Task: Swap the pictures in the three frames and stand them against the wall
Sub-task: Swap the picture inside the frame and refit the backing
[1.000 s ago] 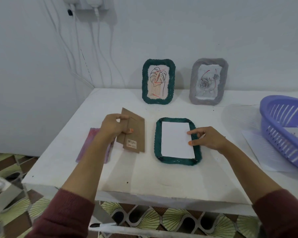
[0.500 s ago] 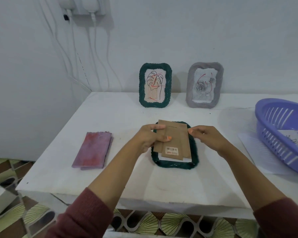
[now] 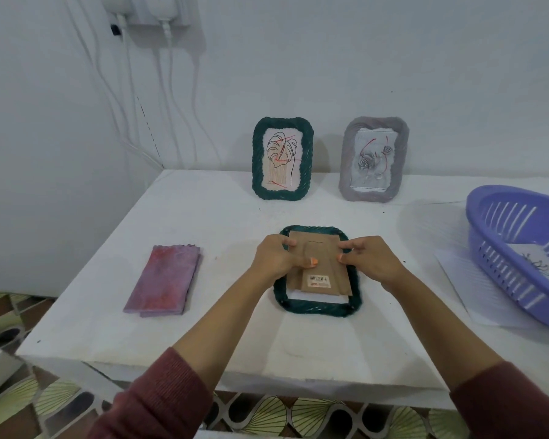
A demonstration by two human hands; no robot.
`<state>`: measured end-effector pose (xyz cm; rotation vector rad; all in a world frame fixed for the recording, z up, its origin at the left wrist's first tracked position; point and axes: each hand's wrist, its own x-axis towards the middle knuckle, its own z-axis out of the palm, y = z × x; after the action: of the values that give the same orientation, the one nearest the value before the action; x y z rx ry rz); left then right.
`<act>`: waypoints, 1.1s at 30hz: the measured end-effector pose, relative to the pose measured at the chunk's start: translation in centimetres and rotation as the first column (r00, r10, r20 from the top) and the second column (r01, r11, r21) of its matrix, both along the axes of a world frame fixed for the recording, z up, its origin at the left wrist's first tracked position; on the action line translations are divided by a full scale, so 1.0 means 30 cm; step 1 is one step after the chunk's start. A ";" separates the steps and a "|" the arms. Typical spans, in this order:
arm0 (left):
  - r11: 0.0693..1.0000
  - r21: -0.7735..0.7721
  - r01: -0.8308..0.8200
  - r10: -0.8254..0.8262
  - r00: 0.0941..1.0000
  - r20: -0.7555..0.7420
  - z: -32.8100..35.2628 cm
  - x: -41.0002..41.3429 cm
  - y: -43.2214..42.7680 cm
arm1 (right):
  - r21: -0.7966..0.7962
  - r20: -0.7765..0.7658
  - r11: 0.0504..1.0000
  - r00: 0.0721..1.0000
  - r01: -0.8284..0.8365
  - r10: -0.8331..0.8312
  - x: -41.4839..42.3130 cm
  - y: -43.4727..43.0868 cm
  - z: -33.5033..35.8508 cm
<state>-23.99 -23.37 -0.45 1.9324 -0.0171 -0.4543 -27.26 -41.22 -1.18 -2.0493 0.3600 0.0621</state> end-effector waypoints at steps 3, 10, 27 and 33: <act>0.999 0.033 0.005 -0.006 0.999 0.038 -0.001 0.000 -0.007 | -0.036 -0.004 0.999 1.000 -0.006 0.006 0.009 0.002 -0.001; 0.996 0.076 0.036 -0.040 0.997 0.060 -0.015 0.007 -0.009 | -0.060 -0.024 0.998 0.999 -0.025 0.023 0.018 0.003 -0.001; 0.952 0.295 0.084 -0.128 0.983 0.133 -0.013 -0.001 -0.026 | -0.401 -0.097 0.915 0.995 -0.050 0.011 0.052 0.040 -0.008; 0.930 0.356 0.088 -0.148 0.978 0.146 0.000 -0.010 -0.034 | -0.536 -0.137 0.841 0.991 -0.071 -0.004 0.072 0.063 -0.014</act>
<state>-24.29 -24.39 -0.46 2.3264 -0.1767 -0.3888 -25.10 -39.33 -1.62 -2.6243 0.4632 0.1310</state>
